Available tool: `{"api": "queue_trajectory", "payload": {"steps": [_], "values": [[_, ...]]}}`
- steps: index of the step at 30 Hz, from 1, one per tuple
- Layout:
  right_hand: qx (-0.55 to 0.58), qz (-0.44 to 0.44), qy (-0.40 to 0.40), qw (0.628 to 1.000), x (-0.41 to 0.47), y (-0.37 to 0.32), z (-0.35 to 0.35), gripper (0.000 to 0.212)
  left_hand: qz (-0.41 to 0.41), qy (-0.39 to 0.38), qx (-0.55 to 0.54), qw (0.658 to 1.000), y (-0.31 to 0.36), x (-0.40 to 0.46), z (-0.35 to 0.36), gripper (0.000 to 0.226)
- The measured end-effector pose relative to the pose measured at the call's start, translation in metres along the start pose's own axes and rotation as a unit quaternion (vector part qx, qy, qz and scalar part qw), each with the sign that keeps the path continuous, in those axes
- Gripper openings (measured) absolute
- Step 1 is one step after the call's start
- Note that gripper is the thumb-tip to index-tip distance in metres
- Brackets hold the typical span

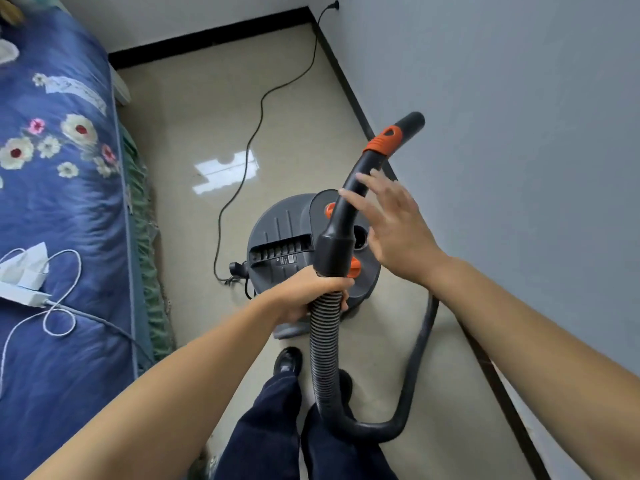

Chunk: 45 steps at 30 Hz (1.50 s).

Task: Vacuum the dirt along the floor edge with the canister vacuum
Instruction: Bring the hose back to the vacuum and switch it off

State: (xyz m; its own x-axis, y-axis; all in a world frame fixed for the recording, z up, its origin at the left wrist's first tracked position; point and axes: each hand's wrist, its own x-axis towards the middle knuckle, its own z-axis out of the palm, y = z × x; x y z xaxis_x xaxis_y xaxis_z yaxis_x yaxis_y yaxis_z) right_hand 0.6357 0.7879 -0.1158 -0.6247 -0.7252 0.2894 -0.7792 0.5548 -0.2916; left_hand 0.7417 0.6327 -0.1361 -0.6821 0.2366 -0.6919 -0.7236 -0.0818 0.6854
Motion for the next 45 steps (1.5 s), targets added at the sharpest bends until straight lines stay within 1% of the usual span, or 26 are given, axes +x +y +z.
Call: {"api": "queue_trajectory", "payload": {"steps": [1, 3, 4, 5, 7, 9, 12, 14, 16, 18, 20, 21, 23, 26, 29, 32, 33, 35, 37, 40, 41, 43, 45], "values": [[-0.065, -0.048, -0.050, 0.995, 0.014, -0.005, -0.011, 0.073, -0.002, -0.028, 0.014, 0.999, 0.006, -0.007, -0.003, 0.014], [-0.160, -0.076, -0.187, 0.966, 0.038, -0.020, -0.028, 0.073, -0.010, -0.076, 0.039, 0.996, 0.015, -0.021, -0.012, 0.015], [-0.190, -0.081, -0.229, 0.951, 0.047, -0.027, -0.033, 0.067, -0.014, -0.086, 0.051, 0.995, 0.017, -0.029, -0.019, 0.017], [-0.198, -0.090, -0.246, 0.945, 0.055, -0.035, -0.036, 0.058, -0.017, -0.086, 0.066, 0.994, 0.019, -0.037, -0.027, 0.022], [-0.176, -0.090, -0.244, 0.949, 0.067, -0.049, -0.038, 0.042, -0.009, -0.069, 0.089, 0.994, 0.017, -0.054, -0.046, 0.025], [-0.165, -0.080, -0.236, 0.954, 0.076, -0.064, -0.036, 0.042, 0.019, -0.031, 0.091, 0.995, 0.014, -0.072, -0.068, 0.018], [-0.141, -0.054, -0.209, 0.966, 0.093, -0.093, -0.029, 0.043, 0.074, 0.073, 0.095, 0.990, 0.009, -0.104, -0.104, 0.013], [-0.115, -0.035, -0.192, 0.974, 0.110, -0.116, -0.025, 0.043, 0.102, 0.125, 0.117, 0.980, 0.003, -0.125, -0.136, 0.019], [-0.096, -0.007, -0.182, 0.979, 0.132, -0.138, -0.020, 0.043, 0.109, 0.171, 0.143, 0.969, -0.004, -0.146, -0.171, 0.026], [-0.087, 0.023, -0.175, 0.980, 0.155, -0.159, -0.015, 0.043, 0.118, 0.249, 0.180, 0.944, -0.015, -0.164, -0.207, 0.030], [-0.072, 0.056, -0.162, 0.983, 0.174, -0.176, -0.010, 0.043, 0.133, 0.350, 0.223, 0.900, -0.026, -0.176, -0.238, 0.035], [-0.064, 0.073, -0.151, 0.984, 0.182, -0.183, -0.008, 0.042, 0.142, 0.385, 0.231, 0.882, -0.030, -0.182, -0.251, 0.035], [-0.048, 0.107, -0.127, 0.985, 0.193, -0.193, -0.005, 0.041, 0.155, 0.415, 0.245, 0.863, -0.032, -0.185, -0.277, 0.033], [-0.031, 0.178, -0.100, 0.979, 0.198, -0.190, -0.005, 0.043, 0.181, 0.417, 0.307, 0.836, -0.007, -0.176, -0.307, 0.031], [0.009, 0.258, -0.098, 0.961, 0.190, -0.168, -0.013, 0.042, 0.225, 0.394, 0.383, 0.805, 0.041, -0.156, -0.322, 0.032], [0.043, 0.309, -0.119, 0.943, 0.173, -0.140, -0.026, 0.044, 0.261, 0.361, 0.460, 0.768, 0.081, -0.128, -0.318, 0.030], [0.055, 0.322, -0.121, 0.937, 0.166, -0.130, -0.028, 0.044, 0.262, 0.351, 0.479, 0.761, 0.090, -0.119, -0.313, 0.031], [0.073, 0.342, -0.116, 0.929, 0.154, -0.111, -0.032, 0.035, 0.250, 0.339, 0.504, 0.754, 0.102, -0.103, -0.298, 0.033], [0.071, 0.355, -0.113, 0.925, 0.146, -0.092, -0.036, 0.026, 0.232, 0.327, 0.530, 0.747, 0.109, -0.092, -0.280, 0.036], [0.023, 0.365, -0.114, 0.924, 0.141, -0.061, -0.043, 0.022, 0.227, 0.291, 0.564, 0.739, 0.117, -0.080, -0.250, 0.032], [-0.002, 0.360, -0.119, 0.925, 0.142, -0.050, -0.045, 0.023, 0.229, 0.284, 0.563, 0.741, 0.119, -0.077, -0.242, 0.031], [-0.027, 0.332, -0.156, 0.930, 0.149, -0.034, -0.051, 0.037, 0.231, 0.276, 0.558, 0.748, 0.124, -0.071, -0.230, 0.030], [-0.006, 0.296, -0.213, 0.931, 0.159, -0.024, -0.053, 0.048, 0.229, 0.267, 0.580, 0.735, 0.129, -0.066, -0.223, 0.032]]}}
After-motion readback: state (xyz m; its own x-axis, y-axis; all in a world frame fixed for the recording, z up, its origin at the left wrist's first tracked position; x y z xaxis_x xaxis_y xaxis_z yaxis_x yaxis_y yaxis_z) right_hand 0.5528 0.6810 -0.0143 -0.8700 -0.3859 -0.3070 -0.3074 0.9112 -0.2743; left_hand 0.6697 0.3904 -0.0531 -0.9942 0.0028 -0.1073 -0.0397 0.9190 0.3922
